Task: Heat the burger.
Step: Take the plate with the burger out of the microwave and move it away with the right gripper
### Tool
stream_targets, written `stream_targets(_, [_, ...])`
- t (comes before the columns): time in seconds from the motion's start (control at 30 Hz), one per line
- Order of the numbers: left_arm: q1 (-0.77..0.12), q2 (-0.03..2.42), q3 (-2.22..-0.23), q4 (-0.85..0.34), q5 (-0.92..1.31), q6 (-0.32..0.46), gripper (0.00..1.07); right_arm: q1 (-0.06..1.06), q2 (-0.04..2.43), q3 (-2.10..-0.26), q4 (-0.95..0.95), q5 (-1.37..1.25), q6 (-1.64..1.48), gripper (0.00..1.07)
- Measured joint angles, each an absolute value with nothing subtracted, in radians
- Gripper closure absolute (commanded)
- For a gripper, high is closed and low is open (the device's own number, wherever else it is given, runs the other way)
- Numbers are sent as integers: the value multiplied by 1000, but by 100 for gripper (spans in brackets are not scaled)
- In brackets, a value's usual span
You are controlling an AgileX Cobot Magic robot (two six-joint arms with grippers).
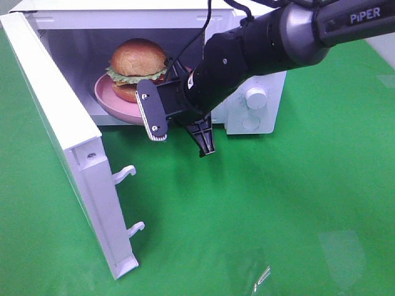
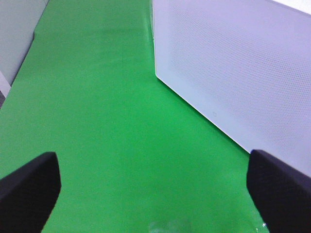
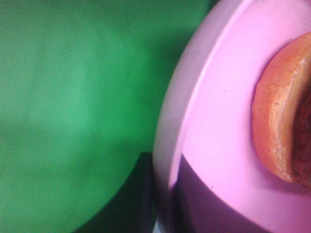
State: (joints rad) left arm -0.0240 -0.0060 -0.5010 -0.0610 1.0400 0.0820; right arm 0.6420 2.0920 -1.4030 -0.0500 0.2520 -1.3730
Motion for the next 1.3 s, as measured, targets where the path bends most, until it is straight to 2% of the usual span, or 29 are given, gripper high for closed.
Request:
stream_targets(0.27, [-24,-6,-501,-61,1040,82,10,637,2009,-1264,-45,150,-1468,107])
stream_targets(0.6, [-24,-6,-501,-61,1040,82,10,610,1889,-1104,87,157,-1734,107])
stream_targets(1.3, [-24,-6,-501,-61,1040,82,10,625,1677,-887,104,158,-1703,107])
